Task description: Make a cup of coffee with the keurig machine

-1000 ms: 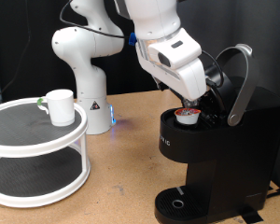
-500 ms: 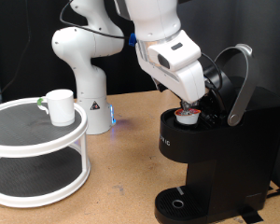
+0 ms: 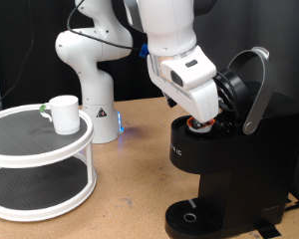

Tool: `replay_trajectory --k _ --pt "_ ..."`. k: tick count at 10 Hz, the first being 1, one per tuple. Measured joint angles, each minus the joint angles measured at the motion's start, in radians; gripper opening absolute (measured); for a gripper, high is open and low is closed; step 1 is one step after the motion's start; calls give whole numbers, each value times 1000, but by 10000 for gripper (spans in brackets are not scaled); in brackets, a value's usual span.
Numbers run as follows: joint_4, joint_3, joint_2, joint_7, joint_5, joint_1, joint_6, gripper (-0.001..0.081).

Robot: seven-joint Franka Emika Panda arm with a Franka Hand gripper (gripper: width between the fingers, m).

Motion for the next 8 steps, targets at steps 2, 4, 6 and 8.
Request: replay_trajectory --k 2,4,6,8 --pt "0 2 3 0 0 0 8 805" --pt "-1 3 3 0 -2 0 11 805" --pt "-3 8 3 0 -24 0 13 805" --pt "-21 19 -4 1 -69 3 45 805"
